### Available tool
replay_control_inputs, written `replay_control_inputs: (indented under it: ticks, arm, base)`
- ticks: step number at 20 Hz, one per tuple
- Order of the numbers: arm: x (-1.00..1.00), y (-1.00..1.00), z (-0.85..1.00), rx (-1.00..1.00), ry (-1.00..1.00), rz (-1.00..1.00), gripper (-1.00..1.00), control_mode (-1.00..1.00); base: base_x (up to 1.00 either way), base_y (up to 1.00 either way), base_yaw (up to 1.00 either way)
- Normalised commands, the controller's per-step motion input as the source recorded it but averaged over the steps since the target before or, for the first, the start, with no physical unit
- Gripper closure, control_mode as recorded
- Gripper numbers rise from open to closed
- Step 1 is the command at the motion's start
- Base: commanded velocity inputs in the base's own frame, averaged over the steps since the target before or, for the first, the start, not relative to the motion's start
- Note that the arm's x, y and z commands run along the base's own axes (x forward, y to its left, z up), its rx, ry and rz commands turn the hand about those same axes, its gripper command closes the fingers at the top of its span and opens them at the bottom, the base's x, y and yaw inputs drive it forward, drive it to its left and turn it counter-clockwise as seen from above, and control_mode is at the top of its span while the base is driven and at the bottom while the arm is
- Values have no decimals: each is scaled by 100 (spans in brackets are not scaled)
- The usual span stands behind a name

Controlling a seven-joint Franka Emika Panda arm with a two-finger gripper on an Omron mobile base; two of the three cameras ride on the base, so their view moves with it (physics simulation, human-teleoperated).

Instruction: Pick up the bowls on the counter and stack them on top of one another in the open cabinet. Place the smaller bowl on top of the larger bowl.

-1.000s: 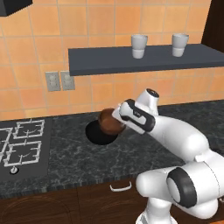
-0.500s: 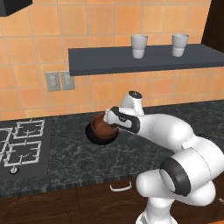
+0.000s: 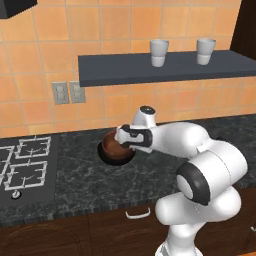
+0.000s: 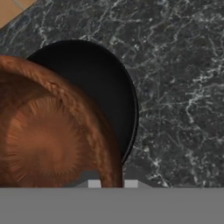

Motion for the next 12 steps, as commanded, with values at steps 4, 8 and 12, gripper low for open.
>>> replay_control_inputs:
  ticks: [4, 8, 12]
  arm:
    - [34, 0, -19, -3, 0, 0, 100, -100]
    - [4, 0, -42, -10, 1, 0, 100, -100]
    - [6, 0, -16, -4, 0, 0, 100, -100]
  base:
    - [0, 0, 0]
    - [0, 0, 0]
    - [0, 0, 0]
